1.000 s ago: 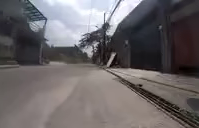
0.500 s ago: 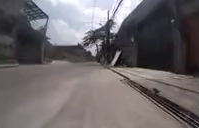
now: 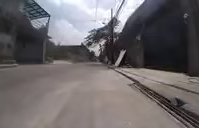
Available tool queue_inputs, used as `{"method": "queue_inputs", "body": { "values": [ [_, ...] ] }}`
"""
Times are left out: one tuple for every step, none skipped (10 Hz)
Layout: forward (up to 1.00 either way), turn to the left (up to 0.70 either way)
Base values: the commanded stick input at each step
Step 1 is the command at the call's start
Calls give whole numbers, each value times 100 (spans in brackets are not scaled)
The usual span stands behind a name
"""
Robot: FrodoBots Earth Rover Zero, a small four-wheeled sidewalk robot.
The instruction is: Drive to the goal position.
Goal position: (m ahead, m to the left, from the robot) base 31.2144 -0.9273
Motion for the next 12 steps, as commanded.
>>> {"method": "queue_inputs", "body": {
  "values": [
    [100,0],
    [100,0],
    [100,0],
    [100,0],
    [100,0],
    [100,0],
    [100,0],
    [100,0],
    [100,0],
    [100,0],
    [100,0],
    [100,0]
  ]
}}
